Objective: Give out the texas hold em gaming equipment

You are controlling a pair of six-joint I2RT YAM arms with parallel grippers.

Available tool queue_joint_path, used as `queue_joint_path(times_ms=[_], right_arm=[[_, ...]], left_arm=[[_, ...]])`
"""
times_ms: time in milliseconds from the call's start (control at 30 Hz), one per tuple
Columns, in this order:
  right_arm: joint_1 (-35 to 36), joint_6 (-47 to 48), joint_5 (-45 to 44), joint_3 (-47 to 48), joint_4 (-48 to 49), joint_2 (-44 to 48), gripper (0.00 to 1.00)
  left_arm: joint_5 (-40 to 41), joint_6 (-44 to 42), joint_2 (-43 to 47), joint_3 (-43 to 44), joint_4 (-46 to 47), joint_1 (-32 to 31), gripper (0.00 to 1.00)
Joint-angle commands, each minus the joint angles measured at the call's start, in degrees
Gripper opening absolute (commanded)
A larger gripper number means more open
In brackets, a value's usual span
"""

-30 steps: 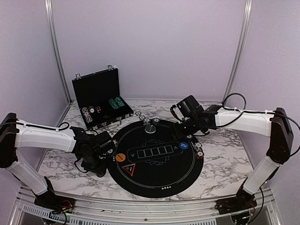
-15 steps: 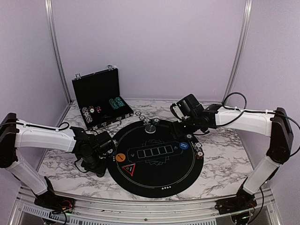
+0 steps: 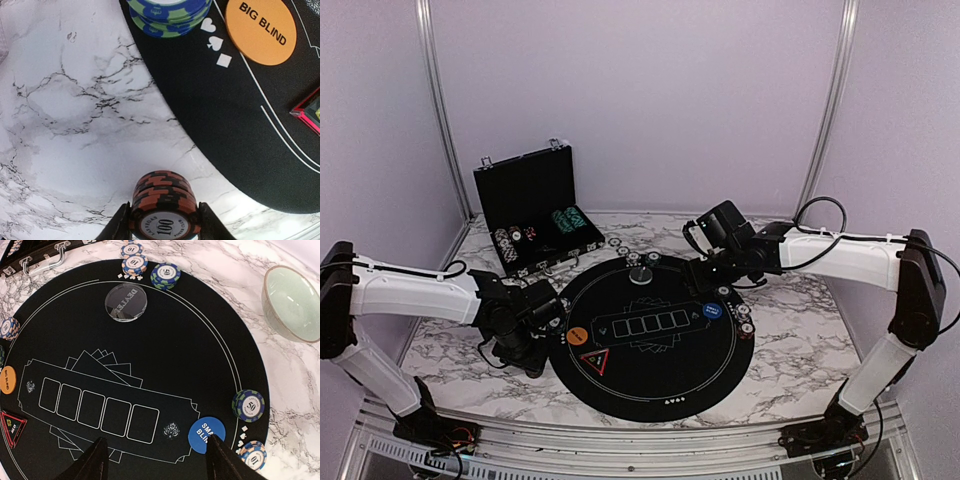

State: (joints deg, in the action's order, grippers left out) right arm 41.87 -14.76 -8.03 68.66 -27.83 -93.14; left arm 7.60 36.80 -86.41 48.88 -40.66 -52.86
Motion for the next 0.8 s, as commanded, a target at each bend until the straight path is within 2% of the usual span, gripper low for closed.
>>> queue_joint_path(times_ms=[0, 767], right_arm=[[0.46, -0.11, -0.06, 2.33, 1.29, -0.62, 0.64], [0.46, -0.46, -0.53, 2.25, 0.85, 0.04, 0.64]], left_arm=[[0.56, 0.1, 1.98, -0.72, -2.64, -0.33, 0.36], [1.51, -2.36, -0.41, 6.79, -4.69, 0.8, 0.37]])
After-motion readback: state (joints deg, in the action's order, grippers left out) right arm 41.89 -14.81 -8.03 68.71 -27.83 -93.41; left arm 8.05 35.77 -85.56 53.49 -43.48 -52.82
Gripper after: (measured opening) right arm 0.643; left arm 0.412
